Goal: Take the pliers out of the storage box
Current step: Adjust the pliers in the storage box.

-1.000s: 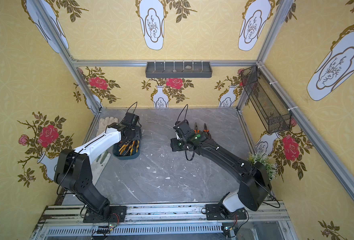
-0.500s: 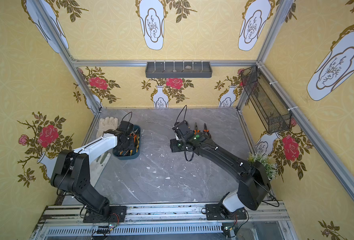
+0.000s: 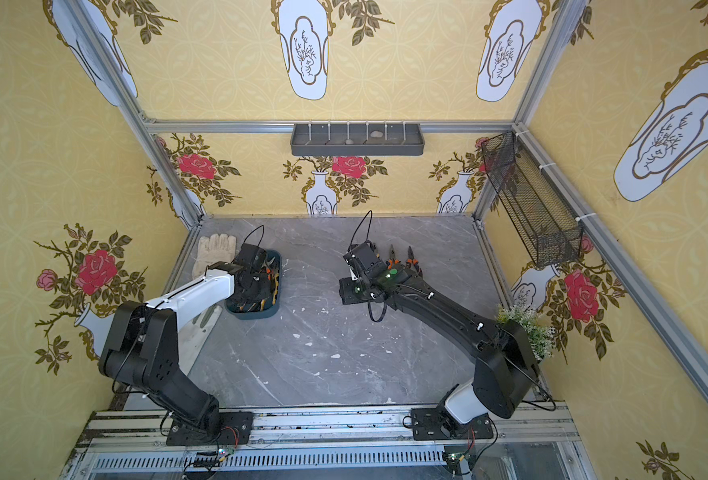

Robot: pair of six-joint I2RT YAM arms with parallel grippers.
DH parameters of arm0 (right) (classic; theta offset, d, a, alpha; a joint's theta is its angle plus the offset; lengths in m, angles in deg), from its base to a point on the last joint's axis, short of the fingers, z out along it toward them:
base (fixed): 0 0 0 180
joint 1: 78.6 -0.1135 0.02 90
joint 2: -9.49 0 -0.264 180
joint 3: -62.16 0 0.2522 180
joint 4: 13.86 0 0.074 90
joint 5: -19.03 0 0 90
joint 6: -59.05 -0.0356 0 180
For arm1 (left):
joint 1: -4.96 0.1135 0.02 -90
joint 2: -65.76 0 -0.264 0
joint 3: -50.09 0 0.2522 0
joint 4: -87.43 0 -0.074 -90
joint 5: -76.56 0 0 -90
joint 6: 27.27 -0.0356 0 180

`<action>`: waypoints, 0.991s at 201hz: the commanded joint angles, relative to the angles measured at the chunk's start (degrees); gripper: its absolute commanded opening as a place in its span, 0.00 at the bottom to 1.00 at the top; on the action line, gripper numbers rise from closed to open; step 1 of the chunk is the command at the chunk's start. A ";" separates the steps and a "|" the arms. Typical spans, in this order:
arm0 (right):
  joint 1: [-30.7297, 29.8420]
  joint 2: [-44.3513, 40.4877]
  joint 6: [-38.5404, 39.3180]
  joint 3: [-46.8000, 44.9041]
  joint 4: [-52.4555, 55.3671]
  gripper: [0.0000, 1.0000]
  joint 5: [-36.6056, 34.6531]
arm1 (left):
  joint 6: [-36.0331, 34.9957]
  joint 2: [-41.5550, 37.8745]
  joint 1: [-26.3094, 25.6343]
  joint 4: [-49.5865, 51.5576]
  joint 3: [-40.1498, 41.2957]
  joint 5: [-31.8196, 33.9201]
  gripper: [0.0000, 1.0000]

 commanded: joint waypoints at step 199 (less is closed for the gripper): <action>-0.10 0.86 0.65 1.11 -1.79 0.55 -0.20 | 1.58 4.96 0.11 -2.43 5.01 -3.17 0.29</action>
